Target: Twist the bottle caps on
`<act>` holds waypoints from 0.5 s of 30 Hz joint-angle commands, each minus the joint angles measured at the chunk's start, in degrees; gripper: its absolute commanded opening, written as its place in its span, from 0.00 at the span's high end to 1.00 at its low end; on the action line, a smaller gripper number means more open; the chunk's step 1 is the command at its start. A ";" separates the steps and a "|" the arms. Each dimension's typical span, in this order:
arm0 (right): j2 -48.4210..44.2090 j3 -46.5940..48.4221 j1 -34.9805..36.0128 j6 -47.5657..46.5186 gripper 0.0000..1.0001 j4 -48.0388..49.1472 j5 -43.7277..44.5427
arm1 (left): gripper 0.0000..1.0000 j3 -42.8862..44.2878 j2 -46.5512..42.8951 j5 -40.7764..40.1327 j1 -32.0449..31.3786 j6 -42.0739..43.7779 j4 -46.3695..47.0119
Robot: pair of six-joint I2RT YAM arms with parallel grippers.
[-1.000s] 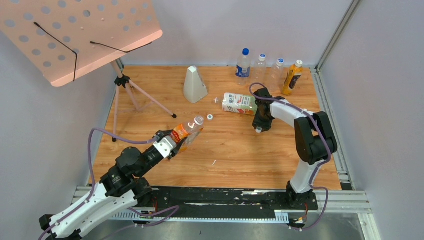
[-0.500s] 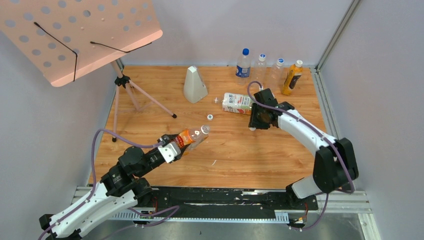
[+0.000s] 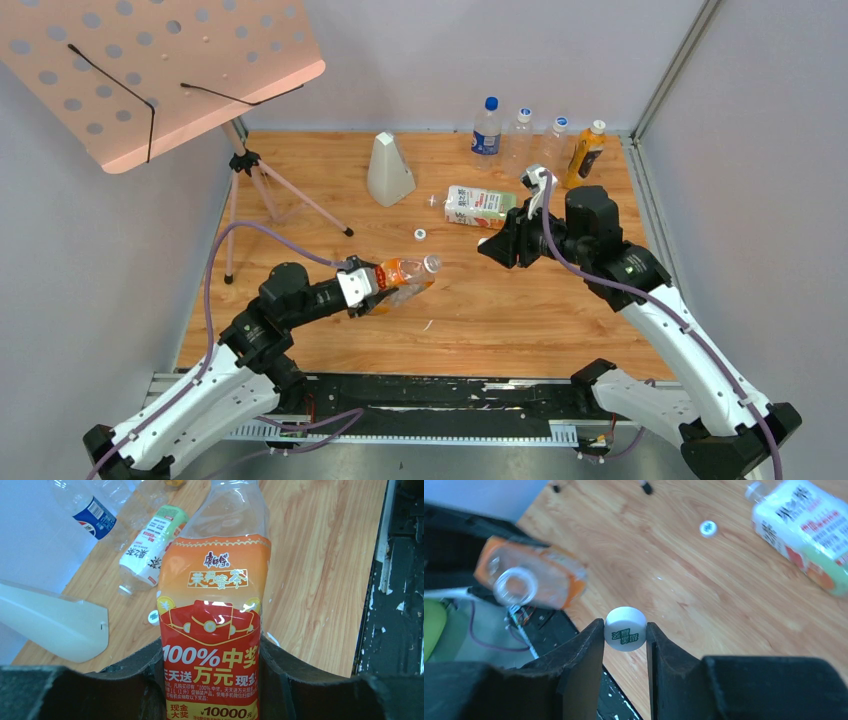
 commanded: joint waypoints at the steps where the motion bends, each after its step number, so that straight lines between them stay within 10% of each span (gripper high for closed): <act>1: -2.67 -1.32 0.35 -6.77 1.00 5.74 -14.65 | 0.82 3.47 3.57 15.58 6.68 -3.99 9.46; 15: -6.11 -3.00 0.70 -16.76 0.99 10.94 -27.81 | 0.95 10.15 11.22 26.49 8.06 1.74 4.80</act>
